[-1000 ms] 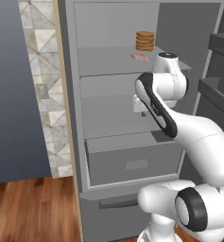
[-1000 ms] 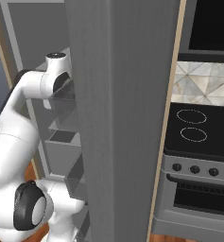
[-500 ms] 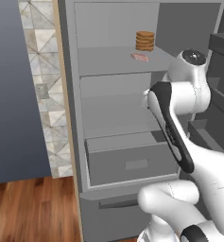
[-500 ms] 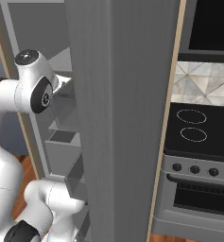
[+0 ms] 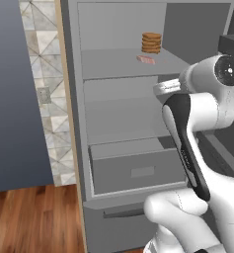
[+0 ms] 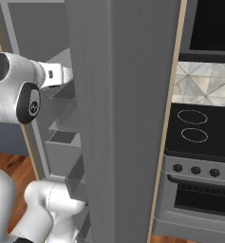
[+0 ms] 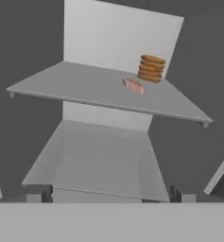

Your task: Take the steak from the fridge and place it on the digital scale on the counter by the fridge. Wait a few seconds for a reading, then move it to the plate on the dining counter.

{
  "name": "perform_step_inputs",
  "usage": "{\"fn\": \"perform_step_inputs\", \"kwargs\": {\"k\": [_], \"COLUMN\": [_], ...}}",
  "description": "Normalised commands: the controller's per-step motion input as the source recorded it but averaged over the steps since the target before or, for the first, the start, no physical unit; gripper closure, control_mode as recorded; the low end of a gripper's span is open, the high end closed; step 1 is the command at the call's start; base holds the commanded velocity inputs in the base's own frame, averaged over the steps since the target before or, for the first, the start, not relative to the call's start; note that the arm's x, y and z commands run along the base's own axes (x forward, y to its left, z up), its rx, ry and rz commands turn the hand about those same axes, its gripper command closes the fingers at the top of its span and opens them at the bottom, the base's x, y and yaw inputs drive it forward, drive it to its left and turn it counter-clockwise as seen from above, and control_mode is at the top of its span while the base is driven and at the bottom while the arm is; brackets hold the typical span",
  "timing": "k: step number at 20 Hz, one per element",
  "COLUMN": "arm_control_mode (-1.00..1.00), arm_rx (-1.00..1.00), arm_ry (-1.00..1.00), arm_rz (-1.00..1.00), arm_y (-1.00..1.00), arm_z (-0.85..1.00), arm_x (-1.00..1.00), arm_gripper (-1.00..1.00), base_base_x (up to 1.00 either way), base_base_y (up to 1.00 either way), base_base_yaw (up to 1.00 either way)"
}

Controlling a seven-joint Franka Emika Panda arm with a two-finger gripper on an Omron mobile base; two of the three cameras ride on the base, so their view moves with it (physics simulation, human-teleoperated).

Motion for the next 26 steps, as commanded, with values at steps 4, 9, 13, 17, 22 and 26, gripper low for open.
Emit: {"fn": "perform_step_inputs", "kwargs": {"k": [4, 9, 13, 17, 22, 26], "arm_control_mode": [-1.0, -1.0, -1.0, -1.0, -1.0, -1.0], "arm_rx": [0.0, 0.0, 0.01, 0.02, 0.05, 0.08], "arm_ry": [-0.18, -0.06, 0.0, 0.01, 0.02, 0.03], "arm_rz": [0.0, 0.0, 0.0, -0.01, -0.01, 0.0], "arm_y": [-0.17, -0.15, -0.1, -0.14, -0.34, -0.3], "arm_z": [0.59, 0.36, 0.06, -0.01, -0.12, -0.12], "arm_x": [0.07, 0.4, 0.6, 0.73, 0.68, 0.72], "arm_gripper": [-1.0, -1.0, -1.0, -1.0, -1.0, -1.0], "base_base_x": [0.0, 0.0, 0.0, 0.0, 0.0, 0.0], "base_base_y": [0.0, 0.0, 0.0, 0.0, 0.0, 0.0], "base_base_yaw": [0.0, 0.0, 0.0, 0.0, 0.0, 0.0]}}
